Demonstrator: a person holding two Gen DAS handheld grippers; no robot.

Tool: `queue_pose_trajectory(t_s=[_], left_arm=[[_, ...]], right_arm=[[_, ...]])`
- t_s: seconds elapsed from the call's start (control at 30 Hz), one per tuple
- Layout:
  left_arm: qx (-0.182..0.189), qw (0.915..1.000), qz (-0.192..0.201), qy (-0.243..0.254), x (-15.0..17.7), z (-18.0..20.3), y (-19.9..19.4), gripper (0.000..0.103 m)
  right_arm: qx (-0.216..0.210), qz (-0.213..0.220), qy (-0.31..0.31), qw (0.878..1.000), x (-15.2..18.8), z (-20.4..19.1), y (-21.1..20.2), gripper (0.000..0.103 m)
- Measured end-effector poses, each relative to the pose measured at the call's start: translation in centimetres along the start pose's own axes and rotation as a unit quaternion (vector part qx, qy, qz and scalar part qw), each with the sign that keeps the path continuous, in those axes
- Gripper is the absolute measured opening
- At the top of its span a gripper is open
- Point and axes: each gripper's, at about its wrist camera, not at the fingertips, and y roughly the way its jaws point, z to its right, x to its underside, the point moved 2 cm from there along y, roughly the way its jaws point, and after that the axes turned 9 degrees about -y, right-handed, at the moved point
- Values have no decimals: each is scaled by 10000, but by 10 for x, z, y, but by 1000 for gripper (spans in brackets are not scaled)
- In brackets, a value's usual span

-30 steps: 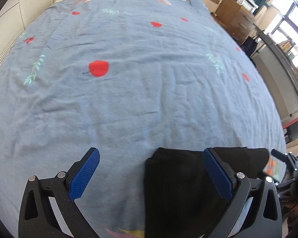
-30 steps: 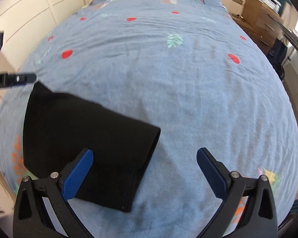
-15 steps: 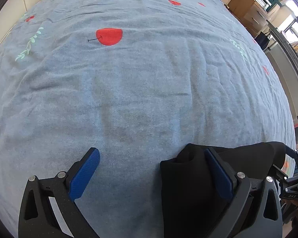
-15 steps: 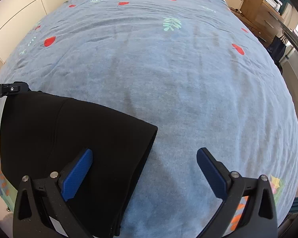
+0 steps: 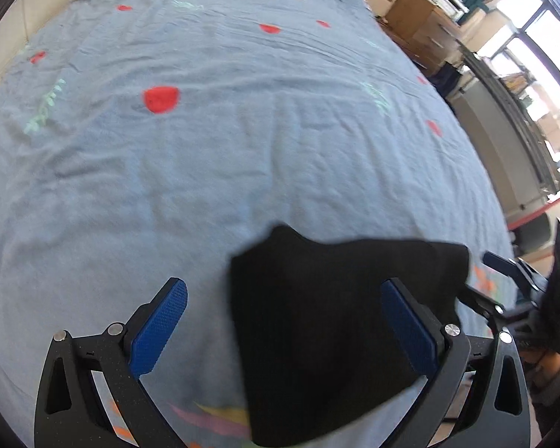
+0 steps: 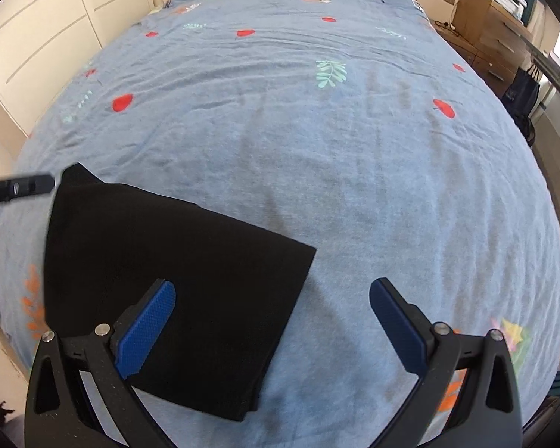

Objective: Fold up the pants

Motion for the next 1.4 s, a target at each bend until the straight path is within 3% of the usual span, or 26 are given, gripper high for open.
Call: queue_pose_trajectory(t_s=[0.17,0.43,0.6,0.73,0.97,1.0,1.17,1.23,1.27,1.3,1.33,1.4], left_arm=[[425,9973,-554,-215,27,7,29,102],[390,9941,-967,-293,33,-1,53,102],[310,9896,-1397,-166,50,1,69,101],[277,9888,-1464,-57,63,4,74,102],[269,9872,-1563,-193,53,6,77,101],[271,9868,-1577,-237,50,5,78,101],[219,9866,-1580,-343,45,4,80,99],[204,9868,-1573,-318,44,7,80,94],[205,9868,-1573,-311,44,11,81,86],[246,9869,-1563,-329,43,11,80,75],[290,9867,-1559,-351,43,9,78,71],[365,9865,-1560,-337,41,9,75,55]], right_arm=[[-380,-237,254,9987,12,0,12,103],[-786,-741,529,9927,32,5,47,103],[-1112,-757,747,9881,34,9,57,103],[-1291,-872,810,9845,31,11,66,103],[-1521,-1078,846,9788,24,1,69,103],[-1567,-1053,835,9785,22,-3,67,88],[-1667,-1176,1005,9738,23,-3,74,88],[-1723,-1217,978,9726,23,-2,73,80],[-1729,-1202,919,9732,22,-3,72,75],[-1760,-1182,891,9732,21,-1,71,64],[-1821,-1134,895,9726,21,0,70,45],[-1885,-1066,865,9724,21,-3,65,27]])
